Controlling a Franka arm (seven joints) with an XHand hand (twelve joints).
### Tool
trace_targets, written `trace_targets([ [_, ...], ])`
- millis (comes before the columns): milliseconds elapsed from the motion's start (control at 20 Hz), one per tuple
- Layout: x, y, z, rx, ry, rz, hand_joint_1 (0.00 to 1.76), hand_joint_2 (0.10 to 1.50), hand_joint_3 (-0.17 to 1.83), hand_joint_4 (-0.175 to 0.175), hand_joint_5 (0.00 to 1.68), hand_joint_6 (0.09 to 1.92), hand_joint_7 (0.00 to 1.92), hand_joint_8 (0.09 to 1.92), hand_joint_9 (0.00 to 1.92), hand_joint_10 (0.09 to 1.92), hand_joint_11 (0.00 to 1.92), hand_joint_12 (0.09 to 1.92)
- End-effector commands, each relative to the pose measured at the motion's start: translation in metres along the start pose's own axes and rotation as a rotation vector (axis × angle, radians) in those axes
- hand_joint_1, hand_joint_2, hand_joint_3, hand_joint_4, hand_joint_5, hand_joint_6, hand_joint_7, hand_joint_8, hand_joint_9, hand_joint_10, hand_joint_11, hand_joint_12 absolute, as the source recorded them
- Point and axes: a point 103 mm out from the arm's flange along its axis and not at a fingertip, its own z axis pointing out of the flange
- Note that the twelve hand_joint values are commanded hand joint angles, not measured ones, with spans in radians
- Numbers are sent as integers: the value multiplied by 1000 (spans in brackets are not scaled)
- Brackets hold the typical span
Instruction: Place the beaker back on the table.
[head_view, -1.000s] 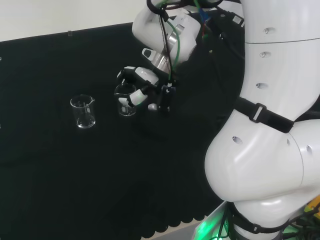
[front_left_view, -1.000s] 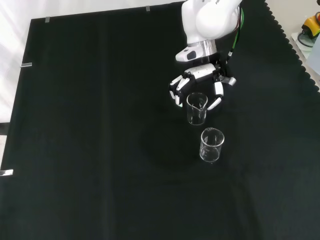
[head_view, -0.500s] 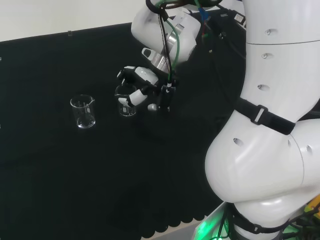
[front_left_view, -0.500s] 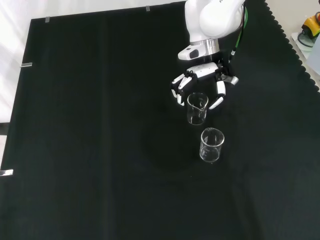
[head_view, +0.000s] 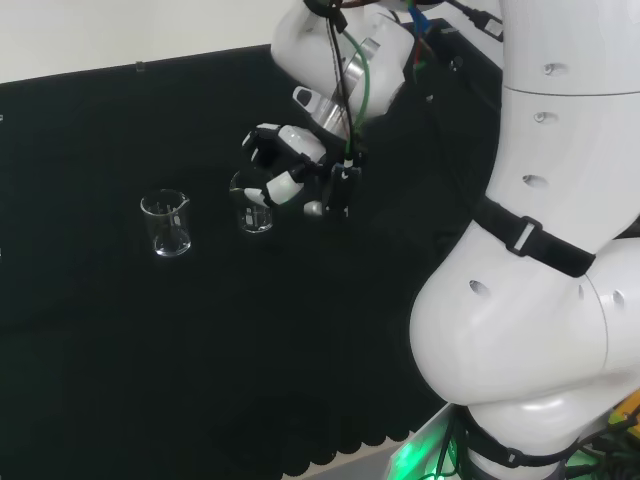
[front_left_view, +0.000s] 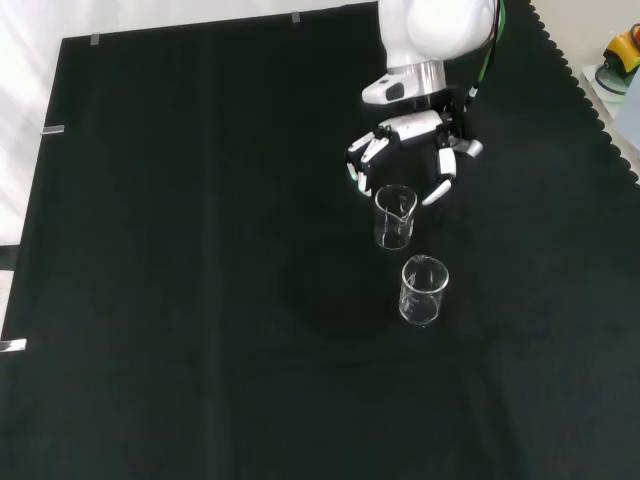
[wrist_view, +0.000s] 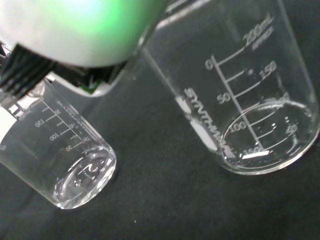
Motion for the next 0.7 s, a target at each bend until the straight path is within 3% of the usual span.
trace_targets([
  [50,-1,-15,-8,13,-48,7,949,299,956,-87,399,748,672,723,694,688,200,1358],
  [700,-3,-43,-44,-48,-31,59,945,303,955,-88,396,739,662,721,688,687,201,1359],
])
